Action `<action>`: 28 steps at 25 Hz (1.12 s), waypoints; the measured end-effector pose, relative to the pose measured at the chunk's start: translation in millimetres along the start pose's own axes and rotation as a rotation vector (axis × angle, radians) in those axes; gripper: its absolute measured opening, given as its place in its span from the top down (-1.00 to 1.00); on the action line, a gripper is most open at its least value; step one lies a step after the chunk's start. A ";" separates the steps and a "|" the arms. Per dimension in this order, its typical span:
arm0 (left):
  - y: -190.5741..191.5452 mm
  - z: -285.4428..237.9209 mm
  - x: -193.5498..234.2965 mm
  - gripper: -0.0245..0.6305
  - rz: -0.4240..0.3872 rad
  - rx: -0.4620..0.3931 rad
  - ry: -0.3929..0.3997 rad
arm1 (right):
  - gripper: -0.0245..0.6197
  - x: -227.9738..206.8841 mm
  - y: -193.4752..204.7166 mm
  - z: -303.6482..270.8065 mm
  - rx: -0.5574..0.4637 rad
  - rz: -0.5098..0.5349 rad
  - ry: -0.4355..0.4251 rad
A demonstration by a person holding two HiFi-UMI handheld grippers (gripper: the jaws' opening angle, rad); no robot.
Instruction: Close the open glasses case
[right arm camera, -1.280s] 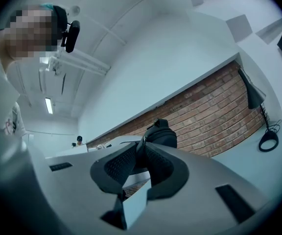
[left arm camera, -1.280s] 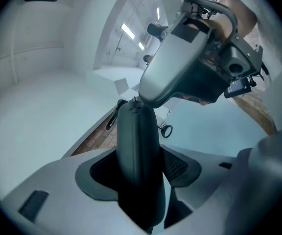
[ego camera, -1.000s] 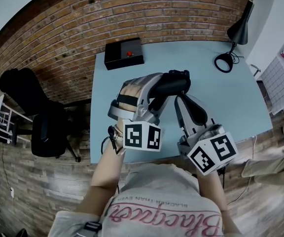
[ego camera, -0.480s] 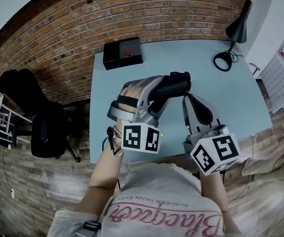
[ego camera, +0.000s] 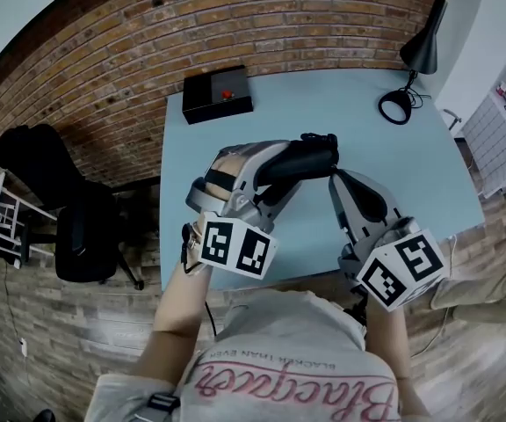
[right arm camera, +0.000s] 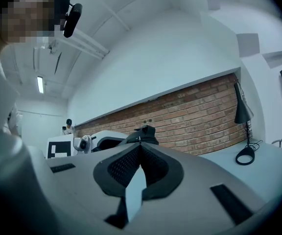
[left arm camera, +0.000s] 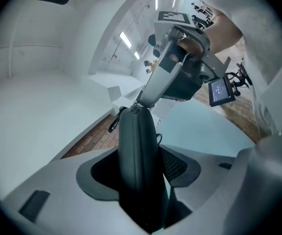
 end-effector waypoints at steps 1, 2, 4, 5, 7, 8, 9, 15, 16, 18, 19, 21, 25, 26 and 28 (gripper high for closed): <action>-0.4 2.0 -0.4 0.14 0.006 -0.017 0.009 | 0.87 -1.4 -0.6 1.7 0.001 0.009 0.006; -1.2 4.1 -0.9 0.14 0.017 -0.037 0.018 | 0.87 -3.4 -1.4 3.4 0.001 0.014 0.011; -2.9 7.5 -2.2 0.14 0.041 -0.074 0.033 | 0.87 -6.9 -3.0 6.0 0.004 0.018 0.009; -3.5 8.6 -2.6 0.14 0.054 -0.089 0.040 | 0.87 -8.1 -3.5 6.7 0.006 0.022 0.006; -4.5 10.8 -2.9 0.14 0.081 -0.121 0.057 | 0.87 -9.5 -4.1 7.5 0.008 0.028 0.000; -5.2 12.3 -3.0 0.14 0.098 -0.141 0.066 | 0.87 -10.3 -4.5 8.1 0.008 0.029 -0.004; -6.1 13.8 -3.1 0.14 0.115 -0.162 0.074 | 0.87 -11.2 -5.0 8.9 0.008 0.031 -0.008; -8.5 15.6 -2.1 0.14 0.208 -0.231 0.099 | 0.87 -12.1 -8.6 13.5 -0.002 0.080 -0.030; -8.8 14.1 -1.5 0.12 0.224 -0.221 0.097 | 0.87 -10.9 -9.8 14.0 -0.010 0.079 -0.035; -9.1 9.4 -0.6 0.11 0.239 -0.177 0.089 | 0.87 -7.6 -12.3 13.9 -0.023 0.075 -0.049; -8.8 6.6 -0.7 0.11 0.238 -0.151 0.086 | 0.87 -5.4 -12.8 13.4 -0.026 0.077 -0.055; -7.4 0.9 -2.5 0.11 0.236 -0.109 0.088 | 0.87 -0.9 -11.7 12.2 -0.030 0.081 -0.066; -6.3 -6.8 -4.2 0.11 0.261 -0.044 0.101 | 0.87 6.1 -8.2 10.0 -0.024 0.096 -0.088; -6.3 -8.8 -4.4 0.11 0.264 -0.028 0.105 | 0.87 7.8 -7.7 9.2 -0.017 0.115 -0.091; -6.3 -12.8 -5.3 0.11 0.259 0.006 0.112 | 0.87 13.1 -6.1 7.1 0.009 0.175 -0.094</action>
Point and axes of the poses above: the fingertips, and each gripper's own axes: z backward along the fingers, x to its left, y out of its underside, the point moved 7 cm from there along z, backward along the fingers, and after that the axes turned 4 degrees about -z, right-handed, at the moved point
